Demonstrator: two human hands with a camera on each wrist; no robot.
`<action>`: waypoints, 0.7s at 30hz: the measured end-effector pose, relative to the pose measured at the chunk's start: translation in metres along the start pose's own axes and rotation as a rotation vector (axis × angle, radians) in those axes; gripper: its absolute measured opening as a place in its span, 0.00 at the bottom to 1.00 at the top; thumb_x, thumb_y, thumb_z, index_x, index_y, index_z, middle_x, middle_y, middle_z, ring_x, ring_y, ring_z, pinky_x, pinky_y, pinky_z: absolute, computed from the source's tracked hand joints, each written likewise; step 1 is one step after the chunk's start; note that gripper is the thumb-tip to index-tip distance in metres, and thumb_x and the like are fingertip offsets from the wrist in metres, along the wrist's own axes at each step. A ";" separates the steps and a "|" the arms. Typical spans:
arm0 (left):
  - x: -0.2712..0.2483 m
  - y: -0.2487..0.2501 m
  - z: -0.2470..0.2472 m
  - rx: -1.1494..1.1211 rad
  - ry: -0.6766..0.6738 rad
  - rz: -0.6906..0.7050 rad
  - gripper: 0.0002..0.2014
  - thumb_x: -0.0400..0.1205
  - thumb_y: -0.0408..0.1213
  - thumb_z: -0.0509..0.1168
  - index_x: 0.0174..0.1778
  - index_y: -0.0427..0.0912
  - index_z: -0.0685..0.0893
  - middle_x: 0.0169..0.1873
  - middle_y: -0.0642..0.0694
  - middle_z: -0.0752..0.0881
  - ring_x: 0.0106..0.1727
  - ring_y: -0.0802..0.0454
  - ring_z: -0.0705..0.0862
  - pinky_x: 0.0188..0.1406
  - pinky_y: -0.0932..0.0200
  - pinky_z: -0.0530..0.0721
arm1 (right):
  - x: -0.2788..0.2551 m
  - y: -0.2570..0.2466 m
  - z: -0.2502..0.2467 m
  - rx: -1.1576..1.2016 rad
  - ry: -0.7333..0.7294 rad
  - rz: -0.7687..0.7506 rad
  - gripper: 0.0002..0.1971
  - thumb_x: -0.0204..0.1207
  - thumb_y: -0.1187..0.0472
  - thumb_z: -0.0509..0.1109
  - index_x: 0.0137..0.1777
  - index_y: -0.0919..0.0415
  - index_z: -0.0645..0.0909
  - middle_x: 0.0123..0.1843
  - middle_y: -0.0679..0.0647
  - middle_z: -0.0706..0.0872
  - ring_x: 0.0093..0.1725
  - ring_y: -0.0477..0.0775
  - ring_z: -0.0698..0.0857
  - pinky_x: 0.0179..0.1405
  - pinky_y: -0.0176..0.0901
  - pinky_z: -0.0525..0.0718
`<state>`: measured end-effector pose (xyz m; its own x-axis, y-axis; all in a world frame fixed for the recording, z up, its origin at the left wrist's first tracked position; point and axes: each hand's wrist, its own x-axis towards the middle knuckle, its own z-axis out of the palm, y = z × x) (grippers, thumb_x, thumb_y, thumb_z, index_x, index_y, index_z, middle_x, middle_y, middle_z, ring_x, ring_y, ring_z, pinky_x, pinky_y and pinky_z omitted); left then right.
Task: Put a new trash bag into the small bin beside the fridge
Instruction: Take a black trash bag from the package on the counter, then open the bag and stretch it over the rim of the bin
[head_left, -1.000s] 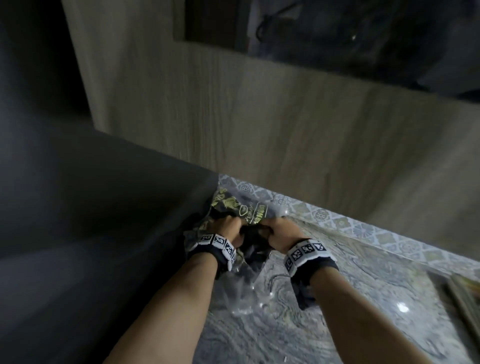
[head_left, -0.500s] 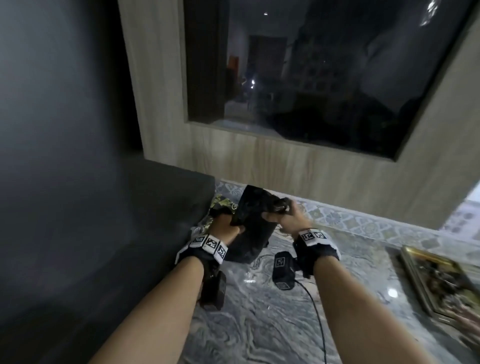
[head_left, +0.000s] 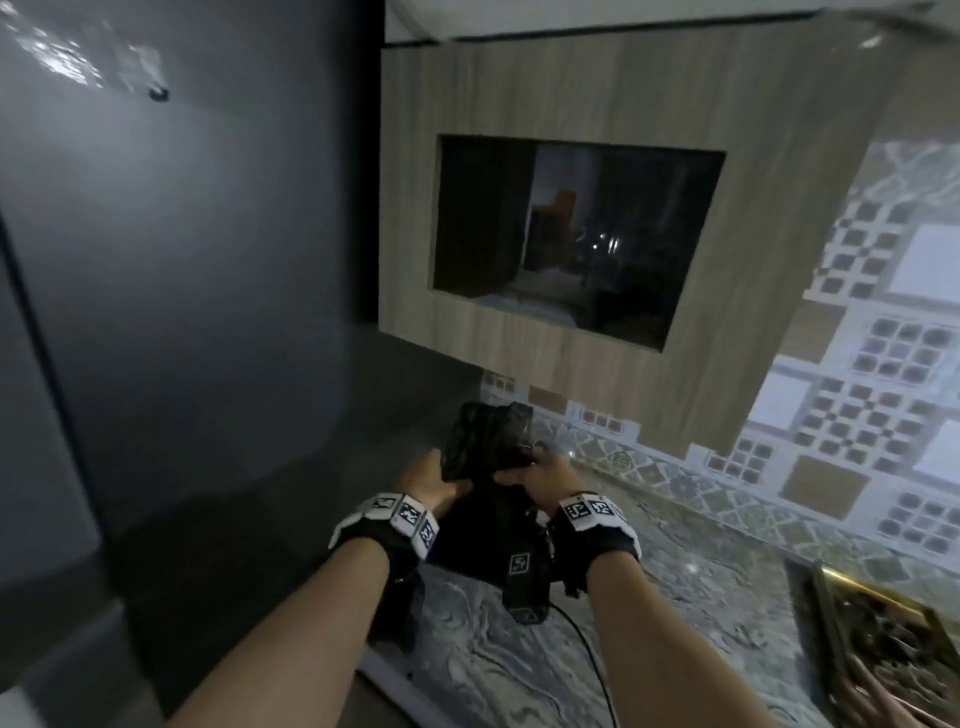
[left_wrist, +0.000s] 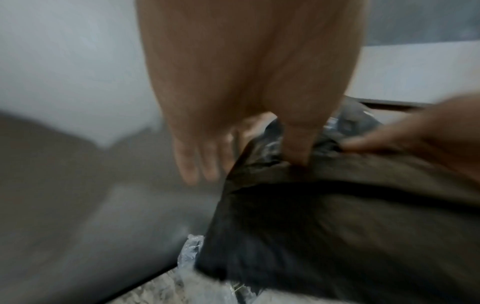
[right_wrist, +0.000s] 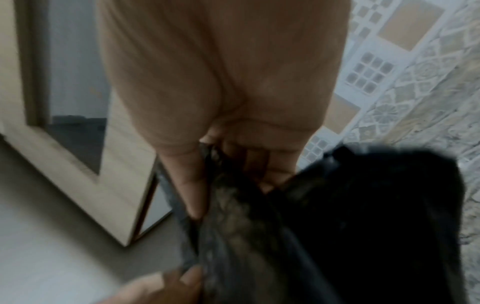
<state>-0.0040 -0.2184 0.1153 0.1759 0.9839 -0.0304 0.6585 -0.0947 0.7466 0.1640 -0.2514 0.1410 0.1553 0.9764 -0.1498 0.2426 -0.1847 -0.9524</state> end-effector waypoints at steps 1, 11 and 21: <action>-0.014 0.004 -0.001 0.056 0.124 0.005 0.29 0.74 0.50 0.69 0.69 0.45 0.73 0.68 0.41 0.76 0.67 0.38 0.78 0.64 0.46 0.79 | -0.011 -0.007 0.001 -0.030 0.031 -0.025 0.15 0.68 0.68 0.78 0.55 0.67 0.84 0.42 0.56 0.89 0.42 0.56 0.86 0.36 0.42 0.86; -0.088 0.029 -0.065 -0.723 0.041 0.009 0.03 0.79 0.33 0.68 0.43 0.37 0.86 0.30 0.45 0.90 0.28 0.57 0.88 0.26 0.71 0.83 | -0.071 -0.068 0.044 0.044 -0.232 -0.065 0.20 0.67 0.76 0.63 0.57 0.59 0.80 0.41 0.55 0.85 0.36 0.51 0.82 0.21 0.37 0.72; -0.088 -0.007 -0.130 -0.519 0.139 -0.020 0.06 0.77 0.23 0.64 0.46 0.34 0.84 0.41 0.36 0.85 0.48 0.44 0.82 0.46 0.55 0.77 | -0.063 -0.104 0.083 -0.171 -0.167 -0.243 0.24 0.66 0.84 0.64 0.62 0.68 0.80 0.38 0.58 0.86 0.33 0.54 0.83 0.35 0.48 0.85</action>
<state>-0.1193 -0.2846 0.1995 0.0456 0.9989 0.0144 0.2064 -0.0235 0.9782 0.0490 -0.2842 0.2275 -0.0822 0.9964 0.0208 0.4126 0.0530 -0.9094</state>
